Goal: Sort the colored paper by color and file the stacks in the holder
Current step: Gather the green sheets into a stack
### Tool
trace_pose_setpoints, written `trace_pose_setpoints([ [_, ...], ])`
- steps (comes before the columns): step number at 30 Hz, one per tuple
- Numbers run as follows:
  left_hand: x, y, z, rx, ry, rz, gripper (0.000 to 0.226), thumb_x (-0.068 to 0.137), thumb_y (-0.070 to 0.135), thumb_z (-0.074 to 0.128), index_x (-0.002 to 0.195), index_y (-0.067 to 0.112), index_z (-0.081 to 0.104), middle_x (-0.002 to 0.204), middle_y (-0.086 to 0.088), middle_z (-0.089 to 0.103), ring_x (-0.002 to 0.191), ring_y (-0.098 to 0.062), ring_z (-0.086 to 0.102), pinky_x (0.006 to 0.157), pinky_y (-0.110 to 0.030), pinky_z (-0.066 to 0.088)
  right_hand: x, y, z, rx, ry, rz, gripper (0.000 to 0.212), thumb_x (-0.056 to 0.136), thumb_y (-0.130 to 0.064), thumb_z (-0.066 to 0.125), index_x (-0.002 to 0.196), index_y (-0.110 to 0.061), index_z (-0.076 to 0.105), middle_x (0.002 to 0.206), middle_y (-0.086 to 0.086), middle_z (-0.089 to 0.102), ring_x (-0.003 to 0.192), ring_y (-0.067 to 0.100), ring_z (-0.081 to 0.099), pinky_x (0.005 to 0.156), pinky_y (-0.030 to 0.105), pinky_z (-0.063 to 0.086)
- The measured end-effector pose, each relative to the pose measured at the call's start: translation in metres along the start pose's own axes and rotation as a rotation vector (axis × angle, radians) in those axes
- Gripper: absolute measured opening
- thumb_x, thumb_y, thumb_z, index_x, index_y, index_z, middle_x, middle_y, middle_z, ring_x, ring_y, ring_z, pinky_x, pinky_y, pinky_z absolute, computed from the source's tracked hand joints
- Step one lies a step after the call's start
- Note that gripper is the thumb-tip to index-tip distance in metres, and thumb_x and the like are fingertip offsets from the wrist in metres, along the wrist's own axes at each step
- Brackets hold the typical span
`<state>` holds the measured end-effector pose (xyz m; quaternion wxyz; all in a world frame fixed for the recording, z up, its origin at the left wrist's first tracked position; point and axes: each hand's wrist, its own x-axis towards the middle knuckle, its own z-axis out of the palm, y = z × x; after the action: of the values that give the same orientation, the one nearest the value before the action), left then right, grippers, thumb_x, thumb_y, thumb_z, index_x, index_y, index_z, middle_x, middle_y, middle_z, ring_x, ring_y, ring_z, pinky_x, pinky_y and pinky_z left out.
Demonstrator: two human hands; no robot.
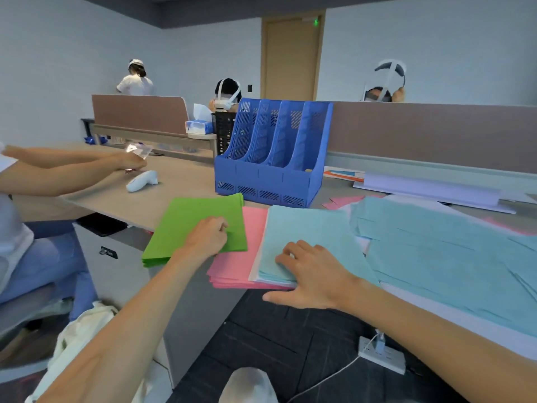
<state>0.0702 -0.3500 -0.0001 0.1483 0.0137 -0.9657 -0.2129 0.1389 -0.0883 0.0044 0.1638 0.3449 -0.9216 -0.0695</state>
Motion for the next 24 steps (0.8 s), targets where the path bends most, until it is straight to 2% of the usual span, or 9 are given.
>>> trace_pose_setpoints([
  [2,-0.005,-0.006,-0.003,0.005,-0.016,-0.032,0.034,0.096,0.007,0.038,0.119,0.009,0.063,0.131,-0.011,0.059,0.118,-0.027,0.054,0.098,-0.036,0.043,0.0,-0.001,0.002,-0.063,0.026,-0.051,0.09,0.069,-0.091,0.02,0.104,-0.018,0.059,0.101,0.002,0.055,0.091,0.024,0.052,0.072,0.037,0.045],
  [4,-0.008,-0.008,-0.004,0.022,-0.053,-0.047,0.035,0.098,0.009,0.036,0.121,0.008,0.063,0.133,-0.011,0.058,0.121,-0.027,0.053,0.101,-0.035,0.042,-0.001,-0.002,0.003,-0.13,0.046,-0.118,0.076,0.076,-0.081,0.03,0.099,-0.015,0.058,0.096,0.005,0.055,0.084,0.026,0.053,0.063,0.037,0.043],
  [7,-0.01,-0.011,-0.001,0.054,-0.08,-0.048,0.037,0.098,0.009,0.036,0.124,0.011,0.062,0.136,-0.01,0.056,0.123,-0.028,0.052,0.104,-0.036,0.041,-0.001,-0.004,0.006,-0.183,0.032,-0.187,0.037,0.084,-0.044,0.052,0.102,-0.012,0.056,0.098,0.008,0.056,0.084,0.028,0.055,0.055,0.038,0.042],
  [10,-0.009,-0.013,0.0,0.083,-0.078,-0.051,0.039,0.095,0.005,0.038,0.124,0.013,0.064,0.136,-0.01,0.056,0.123,-0.029,0.052,0.103,-0.036,0.041,-0.002,-0.004,0.005,-0.193,0.036,-0.187,0.02,0.083,-0.021,0.058,0.1,-0.01,0.057,0.095,0.009,0.057,0.082,0.028,0.058,0.05,0.036,0.036],
  [12,-0.005,-0.017,-0.001,0.083,-0.092,-0.056,0.041,0.091,0.002,0.04,0.12,0.013,0.067,0.132,-0.01,0.059,0.118,-0.03,0.056,0.098,-0.036,0.045,-0.003,0.0,-0.002,-0.101,0.067,-0.116,0.02,0.087,-0.018,0.054,0.105,-0.01,0.055,0.102,0.009,0.058,0.09,0.03,0.059,0.059,0.039,0.042],
  [15,-0.002,-0.021,-0.004,0.078,-0.11,-0.065,0.038,0.087,0.002,0.044,0.111,0.014,0.07,0.124,-0.011,0.065,0.11,-0.031,0.06,0.091,-0.036,0.049,-0.002,0.017,-0.014,0.136,0.151,0.12,0.021,0.091,-0.016,0.044,0.109,-0.011,0.054,0.11,0.011,0.06,0.097,0.034,0.06,0.076,0.041,0.046],
  [18,-0.001,-0.021,-0.006,0.066,-0.116,-0.077,0.043,0.09,0.001,0.041,0.125,0.014,0.065,0.138,-0.006,0.055,0.129,-0.026,0.048,0.108,-0.03,0.036,-0.004,0.037,-0.021,0.351,0.28,0.345,0.009,0.091,-0.012,0.042,0.091,-0.011,0.052,0.096,0.014,0.062,0.08,0.036,0.057,0.069,0.04,0.043],
  [20,0.0,-0.02,-0.006,0.073,-0.125,-0.072,0.044,0.091,0.0,0.039,0.126,0.012,0.063,0.141,-0.006,0.052,0.132,-0.025,0.045,0.109,-0.028,0.033,-0.005,0.046,-0.022,0.459,0.344,0.467,0.011,0.09,-0.009,0.042,0.079,-0.01,0.044,0.08,0.012,0.055,0.07,0.033,0.049,0.063,0.038,0.038],
  [24,0.0,-0.019,-0.006,0.083,-0.133,-0.071,0.046,0.091,0.0,0.038,0.129,0.013,0.061,0.143,-0.007,0.049,0.131,-0.026,0.044,0.109,-0.03,0.034,-0.007,0.046,-0.023,0.463,0.426,0.48,0.008,0.09,-0.009,0.043,0.085,-0.007,0.049,0.084,0.014,0.059,0.071,0.037,0.053,0.063,0.042,0.044],
])
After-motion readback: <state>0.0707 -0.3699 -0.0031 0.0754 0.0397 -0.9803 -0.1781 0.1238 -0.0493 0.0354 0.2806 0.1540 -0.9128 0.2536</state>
